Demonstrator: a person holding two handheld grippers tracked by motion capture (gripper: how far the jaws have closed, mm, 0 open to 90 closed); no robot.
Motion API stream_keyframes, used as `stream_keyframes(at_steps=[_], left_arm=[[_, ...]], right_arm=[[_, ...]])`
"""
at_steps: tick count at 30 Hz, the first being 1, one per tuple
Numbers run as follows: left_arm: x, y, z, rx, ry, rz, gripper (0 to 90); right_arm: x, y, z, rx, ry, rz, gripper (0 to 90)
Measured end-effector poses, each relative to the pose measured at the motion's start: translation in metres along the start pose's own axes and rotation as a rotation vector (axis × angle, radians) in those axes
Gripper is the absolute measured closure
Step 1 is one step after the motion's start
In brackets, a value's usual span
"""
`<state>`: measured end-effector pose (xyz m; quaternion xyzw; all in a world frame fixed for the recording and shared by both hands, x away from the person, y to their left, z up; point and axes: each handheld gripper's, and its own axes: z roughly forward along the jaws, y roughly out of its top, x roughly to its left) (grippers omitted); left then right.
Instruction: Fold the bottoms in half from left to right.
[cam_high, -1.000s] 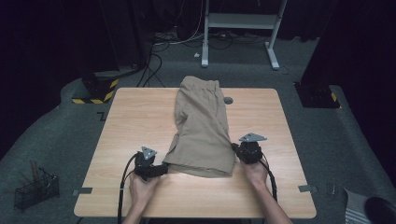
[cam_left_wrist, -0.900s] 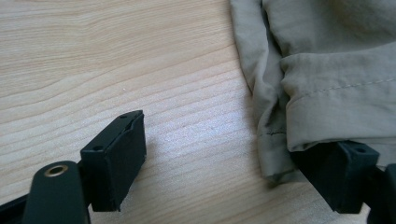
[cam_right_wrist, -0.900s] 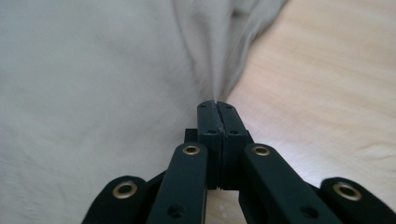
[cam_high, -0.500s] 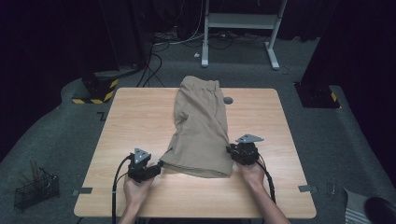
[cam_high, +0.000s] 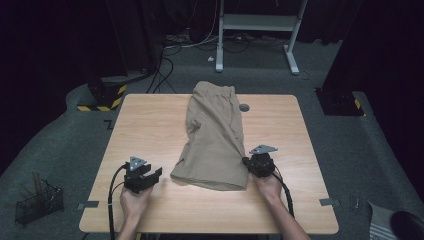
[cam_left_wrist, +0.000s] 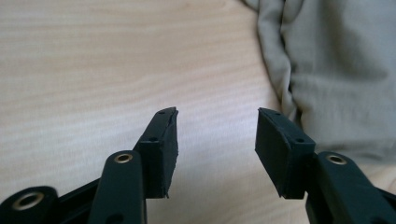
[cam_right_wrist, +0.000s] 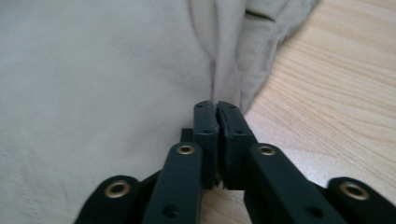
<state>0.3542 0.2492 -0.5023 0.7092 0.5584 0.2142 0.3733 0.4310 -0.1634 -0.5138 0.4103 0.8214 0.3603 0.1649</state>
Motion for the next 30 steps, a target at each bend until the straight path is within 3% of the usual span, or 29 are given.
stream_keyframes(at_steps=[4, 9, 11, 18, 22, 24, 25, 27, 30], left_arm=[[-0.008, 0.022, 0.014, 0.003, -0.057, 0.017, 44.4], [-0.020, 0.043, 0.041, 0.025, -0.127, 0.055, 42.9], [-0.024, 0.050, 0.052, 0.042, -0.136, 0.067, 42.7], [-0.036, 0.063, 0.081, 0.079, -0.203, 0.058, 42.9], [-0.038, 0.064, 0.092, 0.084, -0.232, 0.039, 53.9], [-0.038, 0.064, 0.099, 0.112, -0.240, 0.055, 66.3], [-0.039, 0.064, 0.100, 0.121, -0.241, 0.068, 66.3], [-0.043, 0.065, 0.102, 0.141, -0.233, 0.108, 72.7], [-0.047, 0.067, 0.104, 0.154, -0.227, 0.136, 83.8]], right_arm=[[0.002, 0.004, -0.006, -0.039, 0.013, 0.012, 79.1], [0.003, 0.009, -0.003, -0.036, 0.017, 0.026, 73.4], [0.002, 0.009, 0.000, -0.034, 0.017, 0.032, 72.4], [0.004, 0.011, 0.007, -0.039, 0.030, 0.046, 69.8], [0.004, 0.010, 0.010, -0.025, 0.034, 0.050, 69.7], [0.004, 0.010, 0.011, -0.023, 0.035, 0.050, 70.0], [0.004, 0.010, 0.013, -0.017, 0.037, 0.048, 71.7], [0.005, 0.010, 0.014, -0.011, 0.037, 0.043, 73.5], [0.005, 0.009, 0.015, -0.007, 0.039, 0.034, 76.6]])
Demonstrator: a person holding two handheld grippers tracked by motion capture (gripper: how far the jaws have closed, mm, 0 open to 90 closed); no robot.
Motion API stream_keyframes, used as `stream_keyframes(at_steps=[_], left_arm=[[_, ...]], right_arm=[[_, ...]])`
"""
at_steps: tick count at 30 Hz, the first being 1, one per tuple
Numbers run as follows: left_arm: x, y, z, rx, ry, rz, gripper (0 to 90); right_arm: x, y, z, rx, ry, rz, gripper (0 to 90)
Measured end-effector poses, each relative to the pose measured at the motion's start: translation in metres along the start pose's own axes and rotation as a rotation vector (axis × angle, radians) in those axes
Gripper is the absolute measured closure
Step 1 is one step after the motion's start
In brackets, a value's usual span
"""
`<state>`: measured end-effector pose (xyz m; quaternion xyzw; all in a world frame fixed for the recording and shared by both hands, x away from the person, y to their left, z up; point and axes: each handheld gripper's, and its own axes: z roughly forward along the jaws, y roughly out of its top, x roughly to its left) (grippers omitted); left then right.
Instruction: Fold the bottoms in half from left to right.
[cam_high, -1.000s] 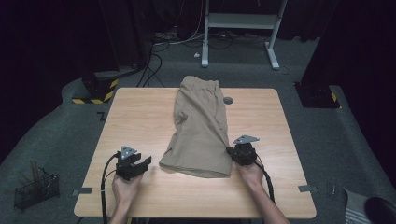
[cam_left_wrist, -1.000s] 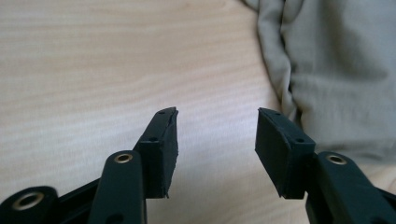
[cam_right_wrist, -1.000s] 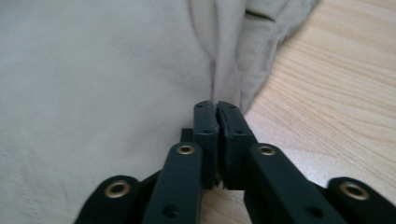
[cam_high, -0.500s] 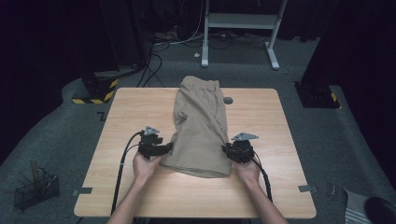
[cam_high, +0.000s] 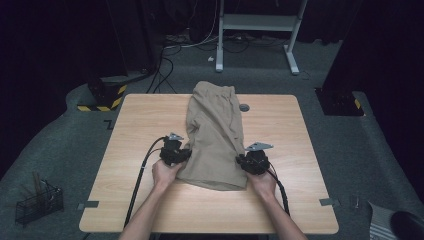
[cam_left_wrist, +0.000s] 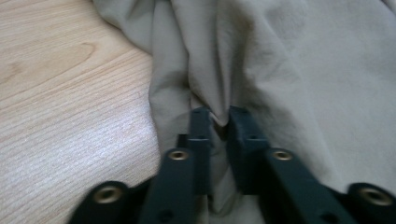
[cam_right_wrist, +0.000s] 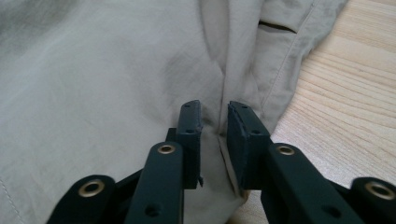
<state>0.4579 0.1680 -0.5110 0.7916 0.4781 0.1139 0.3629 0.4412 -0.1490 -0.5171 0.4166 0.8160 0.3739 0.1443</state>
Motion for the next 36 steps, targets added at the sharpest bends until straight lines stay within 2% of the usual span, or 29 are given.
stream_keyframes(at_steps=[6, 8, 11, 13, 17, 20, 21, 24, 26, 28, 30, 34, 36], left_arm=[[0.003, -0.001, 0.000, 0.010, -0.006, -0.007, 88.1], [0.005, -0.002, -0.004, 0.005, -0.004, -0.006, 88.6], [0.009, -0.007, -0.014, -0.022, -0.013, -0.033, 88.9], [0.015, -0.016, -0.027, -0.055, -0.034, -0.080, 89.1], [0.018, -0.036, -0.037, -0.029, -0.012, -0.077, 89.2], [0.015, -0.041, -0.046, -0.041, -0.004, -0.070, 88.2], [0.014, -0.039, -0.049, -0.057, 0.004, -0.060, 86.3], [0.010, -0.028, -0.052, -0.096, -0.006, -0.052, 66.3], [0.007, -0.020, -0.050, -0.095, 0.005, -0.035, 56.7], [0.005, -0.012, -0.043, -0.082, 0.014, -0.019, 52.8], [0.004, -0.008, -0.033, -0.057, 0.019, -0.016, 55.1], [0.015, -0.012, -0.020, -0.003, -0.005, -0.046, 78.6], [0.016, -0.017, -0.021, 0.008, -0.016, -0.054, 87.4]], right_arm=[[0.003, -0.001, 0.000, 0.015, -0.011, -0.033, 83.7], [0.002, -0.001, 0.000, 0.018, -0.015, -0.040, 87.5], [0.001, -0.003, -0.002, 0.020, -0.021, -0.051, 89.6], [0.002, -0.006, -0.005, 0.022, -0.021, -0.060, 89.8], [0.004, -0.011, -0.013, 0.026, -0.010, -0.079, 89.9], [0.006, -0.013, -0.020, 0.021, 0.008, -0.085, 89.6], [0.006, -0.013, -0.022, 0.016, 0.010, -0.087, 88.0], [0.005, -0.010, -0.027, -0.009, 0.022, -0.063, 77.5], [0.004, -0.005, -0.026, -0.026, 0.012, -0.043, 70.4], [0.005, -0.002, -0.023, -0.024, 0.000, -0.033, 68.2], [0.004, 0.000, -0.017, -0.018, 0.001, -0.023, 69.0], [0.005, -0.001, -0.005, 0.017, -0.007, -0.031, 84.3], [0.006, -0.004, -0.005, 0.012, -0.009, -0.041, 89.3]])
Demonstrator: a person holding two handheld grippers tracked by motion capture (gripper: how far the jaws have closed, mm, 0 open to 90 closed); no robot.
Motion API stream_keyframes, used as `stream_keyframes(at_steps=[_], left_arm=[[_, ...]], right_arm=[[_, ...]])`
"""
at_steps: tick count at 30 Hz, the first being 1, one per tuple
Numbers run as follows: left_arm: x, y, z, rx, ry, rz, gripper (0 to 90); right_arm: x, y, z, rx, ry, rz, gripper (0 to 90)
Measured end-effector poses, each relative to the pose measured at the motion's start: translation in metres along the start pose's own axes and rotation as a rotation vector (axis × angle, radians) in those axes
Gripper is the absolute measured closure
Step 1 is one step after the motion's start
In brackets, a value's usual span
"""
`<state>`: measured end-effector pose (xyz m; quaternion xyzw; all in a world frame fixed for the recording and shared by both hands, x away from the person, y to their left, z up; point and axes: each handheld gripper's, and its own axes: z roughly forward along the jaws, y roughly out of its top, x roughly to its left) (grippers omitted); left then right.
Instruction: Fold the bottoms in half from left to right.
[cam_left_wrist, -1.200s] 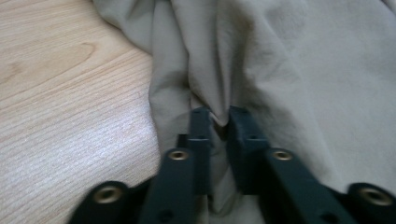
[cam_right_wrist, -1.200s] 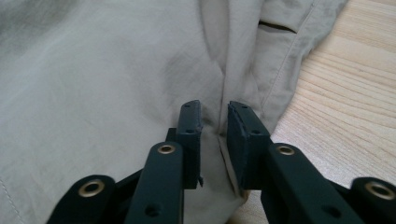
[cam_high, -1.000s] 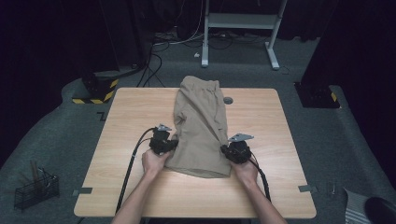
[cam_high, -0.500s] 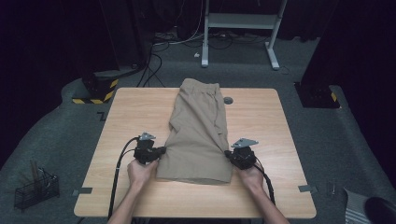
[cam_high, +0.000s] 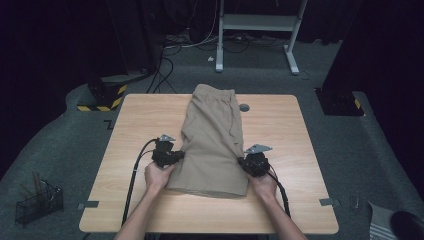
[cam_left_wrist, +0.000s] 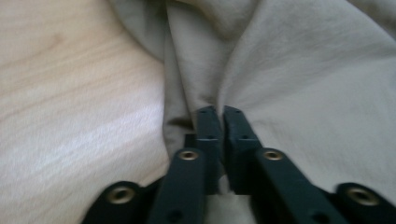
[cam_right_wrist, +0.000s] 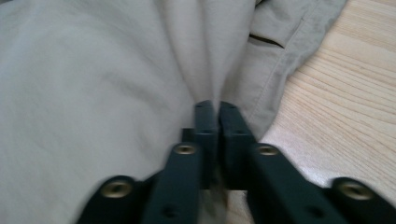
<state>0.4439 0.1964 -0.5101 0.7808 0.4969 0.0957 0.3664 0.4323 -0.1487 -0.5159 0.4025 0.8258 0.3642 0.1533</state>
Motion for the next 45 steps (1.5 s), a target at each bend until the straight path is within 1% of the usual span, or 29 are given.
stream_keyframes(at_steps=[2, 4, 6, 8, 9, 10, 13, 14, 16, 18, 19, 21, 23, 25, 27, 28, 29, 30, 32, 33, 34, 35, 36, 37, 39, 41, 42, 44, 45], left_arm=[[-0.002, -0.004, -0.004, 0.016, -0.008, 0.010, 89.0], [-0.010, -0.012, -0.011, 0.026, -0.002, 0.046, 89.2], [-0.017, -0.021, -0.015, 0.031, -0.011, 0.056, 88.9], [-0.020, -0.029, -0.020, 0.026, -0.017, 0.051, 86.6], [-0.020, -0.030, -0.022, 0.017, -0.013, 0.038, 83.1], [-0.019, -0.029, -0.025, 0.000, -0.002, 0.038, 78.4], [-0.015, -0.021, -0.026, -0.040, 0.017, 0.021, 62.7], [-0.015, -0.018, -0.026, -0.052, 0.018, 0.016, 59.5], [-0.015, -0.011, -0.022, -0.076, 0.011, 0.011, 57.1], [-0.014, -0.006, -0.016, -0.068, 0.011, 0.005, 58.1], [-0.013, -0.005, -0.012, -0.067, 0.008, 0.004, 60.7], [-0.013, -0.005, -0.007, -0.069, 0.011, 0.019, 71.2], [-0.015, -0.006, -0.003, -0.057, 0.007, 0.029, 81.8], [-0.016, -0.008, -0.005, -0.053, 0.018, 0.041, 88.2], [-0.017, -0.010, -0.009, -0.043, 0.013, 0.046, 89.3], [-0.017, -0.011, -0.011, -0.040, -0.004, 0.039, 89.5], [-0.020, -0.013, -0.013, -0.033, -0.018, 0.049, 89.5], [-0.023, -0.015, -0.014, -0.030, -0.019, 0.056, 89.5], [-0.028, -0.019, -0.015, -0.006, -0.017, 0.076, 89.3], [-0.030, -0.021, -0.017, -0.013, -0.009, 0.082, 88.3], [-0.031, -0.021, -0.019, -0.025, 0.012, 0.094, 83.4], [-0.030, -0.021, -0.022, -0.044, 0.025, 0.098, 75.4], [-0.029, -0.019, -0.025, -0.069, 0.031, 0.097, 68.9], [-0.027, -0.017, -0.029, -0.094, 0.037, 0.085, 63.2], [-0.024, -0.013, -0.033, -0.131, 0.042, 0.056, 56.2], [-0.021, -0.011, -0.031, -0.155, 0.046, 0.034, 52.8], [-0.018, -0.010, -0.027, -0.145, 0.055, 0.017, 51.2], [-0.017, -0.012, -0.018, -0.114, 0.072, 0.008, 49.5], [-0.016, -0.013, -0.013, -0.089, 0.084, 0.010, 48.6]], right_arm=[[0.001, -0.002, -0.003, 0.004, 0.010, -0.015, 89.9], [0.004, -0.005, -0.007, 0.009, 0.010, -0.036, 89.9], [0.006, -0.009, -0.010, 0.014, 0.011, -0.048, 89.8], [0.008, -0.014, -0.015, 0.018, 0.036, -0.049, 88.9], [0.008, -0.015, -0.016, 0.015, 0.043, -0.052, 87.2], [0.008, -0.016, -0.018, 0.008, 0.041, -0.054, 84.1], [0.007, -0.013, -0.026, -0.042, 0.038, -0.043, 77.5], [0.007, -0.011, -0.028, -0.053, 0.035, -0.034, 76.4], [0.004, -0.005, -0.030, -0.086, 0.034, -0.012, 74.3], [0.002, 0.001, -0.028, -0.085, 0.037, 0.007, 71.3], [0.001, 0.004, -0.024, -0.079, 0.035, 0.012, 70.0], [-0.001, 0.007, -0.015, -0.056, 0.047, 0.029, 70.1], [0.000, 0.008, -0.006, -0.041, 0.051, 0.026, 76.1], [0.003, 0.006, 0.001, -0.029, 0.045, -0.003, 87.2], [0.004, 0.003, 0.000, -0.047, 0.031, -0.007, 89.7], [0.004, 0.002, -0.003, -0.058, 0.026, -0.006, 89.9], [0.005, 0.001, -0.007, -0.073, 0.020, -0.010, 89.9], [0.007, 0.001, -0.012, -0.084, 0.003, -0.036, 89.9], [0.011, 0.002, -0.018, -0.064, -0.006, -0.067, 89.7], [0.011, 0.002, -0.020, -0.050, 0.001, -0.075, 89.2], [0.011, 0.001, -0.020, -0.039, 0.017, -0.080, 87.6], [0.010, 0.000, -0.021, -0.038, 0.023, -0.084, 83.2], [0.007, -0.001, -0.023, -0.047, 0.024, -0.076, 78.8], [0.003, -0.001, -0.025, -0.061, 0.030, -0.053, 75.0], [-0.004, -0.001, -0.030, -0.102, 0.035, 0.003, 71.5], [-0.007, 0.002, -0.033, -0.124, 0.007, 0.005, 71.3], [-0.007, 0.004, -0.033, -0.127, -0.004, 0.010, 71.0], [-0.011, 0.008, -0.027, -0.114, -0.034, 0.015, 70.2], [-0.014, 0.009, -0.022, -0.097, -0.043, 0.029, 69.5]])
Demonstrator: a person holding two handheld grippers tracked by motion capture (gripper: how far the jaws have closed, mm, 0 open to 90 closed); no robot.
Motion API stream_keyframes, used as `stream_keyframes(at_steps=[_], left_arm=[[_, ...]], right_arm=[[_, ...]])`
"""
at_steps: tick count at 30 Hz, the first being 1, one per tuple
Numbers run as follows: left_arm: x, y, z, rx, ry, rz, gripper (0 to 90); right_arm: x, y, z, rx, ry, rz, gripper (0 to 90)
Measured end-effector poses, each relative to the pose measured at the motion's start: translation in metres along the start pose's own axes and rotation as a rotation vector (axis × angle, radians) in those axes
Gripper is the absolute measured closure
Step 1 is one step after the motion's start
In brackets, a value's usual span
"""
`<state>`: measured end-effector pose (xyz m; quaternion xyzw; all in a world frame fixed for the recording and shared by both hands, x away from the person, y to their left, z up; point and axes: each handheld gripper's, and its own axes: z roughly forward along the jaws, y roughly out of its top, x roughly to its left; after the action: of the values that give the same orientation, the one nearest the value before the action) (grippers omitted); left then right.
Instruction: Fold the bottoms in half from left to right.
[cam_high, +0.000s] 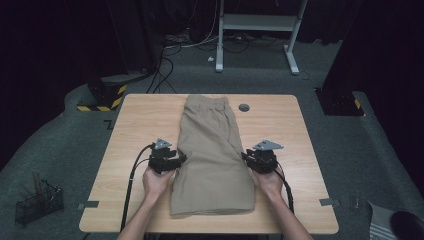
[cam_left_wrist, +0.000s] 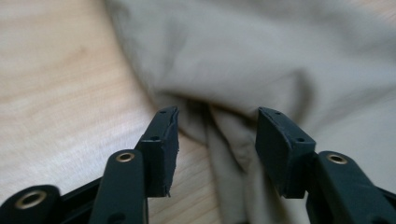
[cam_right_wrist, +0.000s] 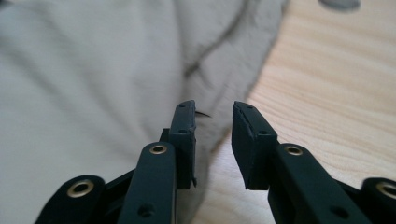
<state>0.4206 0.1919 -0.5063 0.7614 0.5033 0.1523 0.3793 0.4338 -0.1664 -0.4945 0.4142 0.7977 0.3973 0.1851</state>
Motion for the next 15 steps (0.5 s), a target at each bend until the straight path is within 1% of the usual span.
stream_keyframes(at_steps=[2, 3, 4, 5, 6, 7, 8, 9, 11, 13, 15], left_arm=[[-0.001, -0.004, 0.009, 0.025, 0.021, 0.004, 47.2], [0.000, -0.005, 0.011, 0.032, 0.025, 0.002, 46.5], [0.000, -0.007, 0.012, 0.019, 0.026, -0.002, 46.0], [0.000, -0.007, 0.012, 0.011, 0.023, -0.016, 46.1], [0.000, -0.007, 0.012, 0.008, 0.027, -0.010, 46.0], [-0.001, -0.008, 0.012, 0.005, 0.029, -0.008, 46.0], [-0.001, -0.008, 0.013, 0.001, 0.034, 0.002, 45.9], [-0.002, -0.009, 0.013, -0.007, 0.039, 0.004, 45.8], [-0.002, -0.011, 0.013, -0.020, 0.042, 0.001, 45.7], [-0.003, -0.013, 0.014, -0.039, 0.049, 0.008, 45.6], [-0.005, -0.014, 0.015, -0.047, 0.056, 0.017, 45.7]], right_arm=[[-0.004, 0.000, 0.012, 0.039, -0.020, 0.012, 68.4], [-0.005, 0.000, 0.017, 0.051, -0.020, 0.009, 67.2], [-0.004, 0.000, 0.020, 0.061, -0.019, 0.010, 65.6], [-0.001, 0.000, 0.023, 0.061, -0.006, 0.006, 63.2], [0.003, 0.000, 0.024, 0.052, 0.008, -0.009, 60.3], [0.007, 0.002, 0.025, 0.045, 0.010, -0.024, 58.9], [0.011, 0.003, 0.025, 0.041, 0.017, -0.032, 58.4], [0.015, 0.004, 0.025, 0.032, 0.031, -0.039, 57.7], [0.024, 0.007, 0.026, 0.018, 0.043, -0.060, 57.2], [0.032, 0.008, 0.030, 0.025, 0.053, -0.079, 56.9], [0.037, 0.007, 0.036, 0.058, 0.061, -0.081, 56.7]])
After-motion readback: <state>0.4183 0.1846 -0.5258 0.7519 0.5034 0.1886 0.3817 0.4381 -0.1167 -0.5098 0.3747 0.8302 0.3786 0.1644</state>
